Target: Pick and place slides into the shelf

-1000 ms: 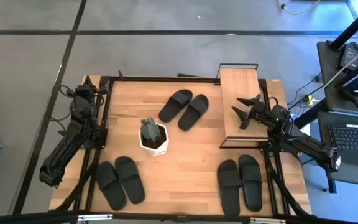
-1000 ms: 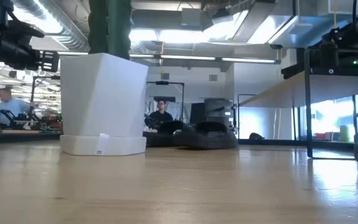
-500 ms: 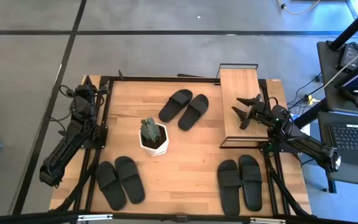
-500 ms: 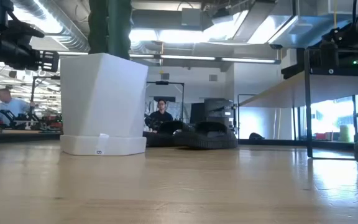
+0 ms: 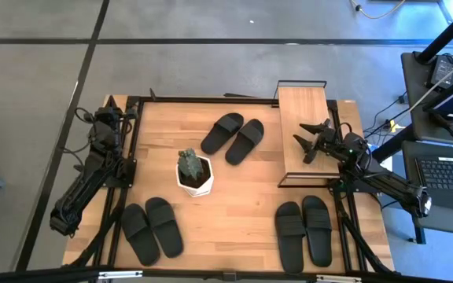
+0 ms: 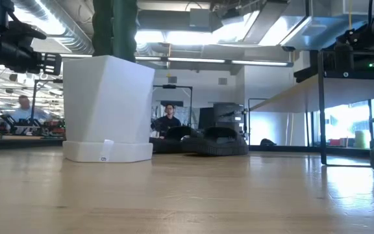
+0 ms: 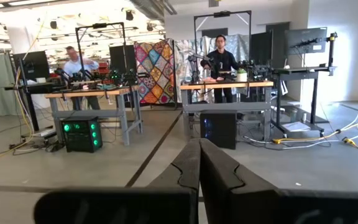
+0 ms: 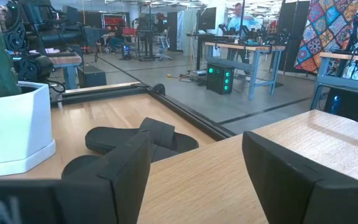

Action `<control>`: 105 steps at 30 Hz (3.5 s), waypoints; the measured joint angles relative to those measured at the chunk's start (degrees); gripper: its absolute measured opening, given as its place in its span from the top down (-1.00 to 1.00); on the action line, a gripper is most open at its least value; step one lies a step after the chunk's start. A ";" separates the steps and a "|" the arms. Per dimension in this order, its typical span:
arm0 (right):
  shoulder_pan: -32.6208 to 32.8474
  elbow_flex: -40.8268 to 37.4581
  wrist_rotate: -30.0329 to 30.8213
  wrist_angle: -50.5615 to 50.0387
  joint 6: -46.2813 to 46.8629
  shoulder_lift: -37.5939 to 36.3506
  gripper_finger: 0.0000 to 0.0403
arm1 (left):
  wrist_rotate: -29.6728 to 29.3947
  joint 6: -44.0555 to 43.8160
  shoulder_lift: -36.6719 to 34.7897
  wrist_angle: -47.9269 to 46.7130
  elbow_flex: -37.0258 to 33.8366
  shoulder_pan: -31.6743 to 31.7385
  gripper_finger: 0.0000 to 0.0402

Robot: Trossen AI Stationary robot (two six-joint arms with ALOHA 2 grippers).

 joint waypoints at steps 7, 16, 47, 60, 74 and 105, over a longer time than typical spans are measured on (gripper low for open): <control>0.00 0.00 0.01 0.00 0.01 -0.01 -0.25 | 0.00 0.02 0.00 0.00 0.00 -0.02 1.00; 0.00 0.00 0.02 0.00 0.02 0.00 -0.25 | -0.01 0.02 0.00 0.00 0.00 -0.01 1.00; 0.00 -0.01 0.02 0.00 0.00 0.00 -0.25 | -0.01 0.01 0.00 0.00 0.00 0.00 1.00; 0.00 0.00 0.00 0.04 0.00 0.00 -0.25 | -0.02 0.02 0.00 0.00 0.00 -0.02 1.00; 0.00 0.00 -0.14 2.32 11.89 0.00 -0.25 | 0.00 0.00 0.00 0.00 -0.02 -0.02 1.00; 0.00 18.06 3.00 12.52 10.35 8.09 -0.25 | 0.00 0.02 0.02 0.00 -0.02 -0.02 1.00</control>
